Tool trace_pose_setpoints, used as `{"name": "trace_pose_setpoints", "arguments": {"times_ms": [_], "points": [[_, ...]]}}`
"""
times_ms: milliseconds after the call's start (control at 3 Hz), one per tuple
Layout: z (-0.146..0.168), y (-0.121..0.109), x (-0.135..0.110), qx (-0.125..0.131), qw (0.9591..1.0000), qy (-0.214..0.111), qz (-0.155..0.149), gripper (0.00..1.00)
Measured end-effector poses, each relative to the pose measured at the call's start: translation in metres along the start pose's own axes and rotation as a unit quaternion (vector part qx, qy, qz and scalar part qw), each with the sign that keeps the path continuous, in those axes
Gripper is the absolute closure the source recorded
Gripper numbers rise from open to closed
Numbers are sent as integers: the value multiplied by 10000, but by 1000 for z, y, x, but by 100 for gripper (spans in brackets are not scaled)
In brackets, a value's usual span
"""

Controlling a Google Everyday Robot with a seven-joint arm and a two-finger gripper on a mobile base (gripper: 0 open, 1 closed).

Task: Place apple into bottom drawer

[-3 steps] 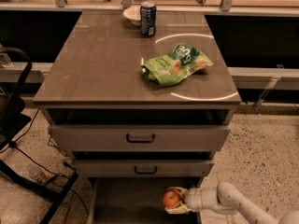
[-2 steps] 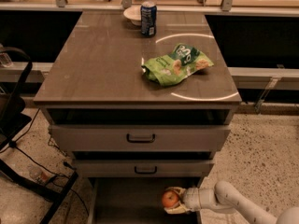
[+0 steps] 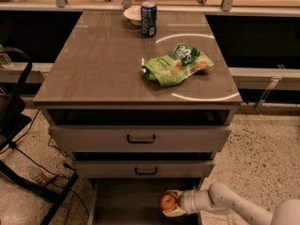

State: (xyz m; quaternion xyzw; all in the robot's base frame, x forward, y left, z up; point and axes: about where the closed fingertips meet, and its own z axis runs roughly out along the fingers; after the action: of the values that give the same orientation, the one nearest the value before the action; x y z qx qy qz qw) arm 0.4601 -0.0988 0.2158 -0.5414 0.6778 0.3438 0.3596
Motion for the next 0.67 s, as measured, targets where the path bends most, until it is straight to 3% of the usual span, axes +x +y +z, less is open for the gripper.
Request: {"name": "trace_pose_setpoints", "arguments": {"times_ms": [333, 667], "points": [[16, 0, 16, 96, 9990, 439, 82, 100], [27, 1, 25, 61, 9978, 651, 118, 100]]}}
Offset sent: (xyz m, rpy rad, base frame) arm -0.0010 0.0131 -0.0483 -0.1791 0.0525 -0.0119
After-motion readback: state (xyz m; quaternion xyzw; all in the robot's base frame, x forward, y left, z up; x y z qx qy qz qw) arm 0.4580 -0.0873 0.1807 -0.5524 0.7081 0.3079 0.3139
